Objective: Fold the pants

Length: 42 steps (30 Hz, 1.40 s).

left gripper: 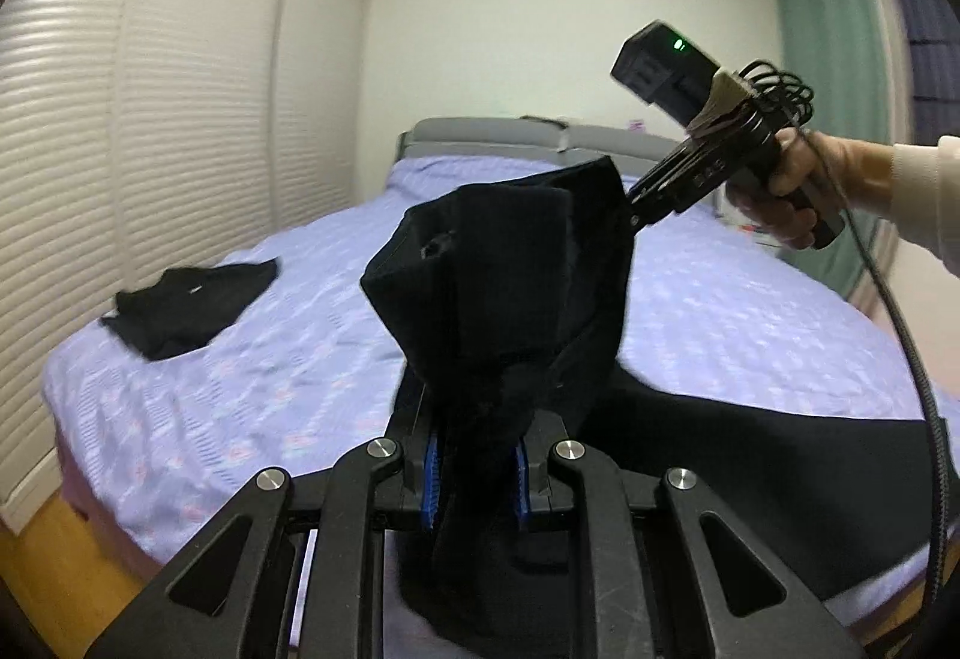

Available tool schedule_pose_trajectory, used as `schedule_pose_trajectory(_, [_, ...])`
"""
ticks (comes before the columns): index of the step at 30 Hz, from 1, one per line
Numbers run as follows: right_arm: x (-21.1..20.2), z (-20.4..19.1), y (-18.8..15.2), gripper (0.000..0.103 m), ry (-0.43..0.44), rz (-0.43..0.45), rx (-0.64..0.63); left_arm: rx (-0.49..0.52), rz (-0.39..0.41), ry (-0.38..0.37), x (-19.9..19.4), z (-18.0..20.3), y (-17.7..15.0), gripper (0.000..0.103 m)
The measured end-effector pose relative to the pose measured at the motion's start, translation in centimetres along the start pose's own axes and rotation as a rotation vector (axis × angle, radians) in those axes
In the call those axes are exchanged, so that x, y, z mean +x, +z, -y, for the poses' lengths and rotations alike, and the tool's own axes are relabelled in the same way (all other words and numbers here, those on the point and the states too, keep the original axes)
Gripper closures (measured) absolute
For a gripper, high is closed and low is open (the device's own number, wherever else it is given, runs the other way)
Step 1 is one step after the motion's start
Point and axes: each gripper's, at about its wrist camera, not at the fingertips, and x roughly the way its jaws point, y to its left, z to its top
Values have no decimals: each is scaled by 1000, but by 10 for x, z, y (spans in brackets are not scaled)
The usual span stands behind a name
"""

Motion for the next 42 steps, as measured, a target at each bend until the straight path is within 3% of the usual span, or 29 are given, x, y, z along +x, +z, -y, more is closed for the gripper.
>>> schedule_pose_trajectory(4, [-28, 1, -61, 85, -42, -9, 64, 40, -16, -83, -4, 46, -4, 84])
schedule_pose_trajectory(10, [-40, 9, -162, 85, -100, -46, 179, 138, -73, -209, -2, 127, -36, 84])
schedule_pose_trajectory(15, [-33, 16, -235, 85, -130, -56, 256, 209, -202, -310, 17, 180, -73, 84])
schedule_pose_trajectory(20, [-15, 24, -292, 80, -232, -95, 338, 256, -355, -346, 47, 206, -97, 83])
schedule_pose_trajectory(24, [-21, 28, -334, 78, -246, -89, 478, 242, -425, -373, 56, 202, -97, 83])
schedule_pose_trajectory(28, [-44, 9, -364, 76, -302, -24, 578, 224, -452, -419, 51, 188, -85, 79])
schedule_pose_trajectory(31, [-59, -15, -371, 61, -340, 48, 634, 195, -497, -446, 51, 170, -81, 76])
schedule_pose_trajectory(33, [-66, -29, -373, 50, -371, 91, 670, 172, -521, -484, 41, 168, -82, 62])
schedule_pose_trajectory(35, [-74, -40, -376, 40, -410, 141, 737, 193, -490, -531, 24, 179, -82, 58])
schedule_pose_trajectory(37, [-83, -52, -381, 40, -429, 208, 848, 226, -429, -573, -1, 193, -77, 56])
schedule_pose_trajectory(42, [-98, -97, -398, 39, -416, 414, 1095, 270, -352, -657, -11, 179, -47, 36])
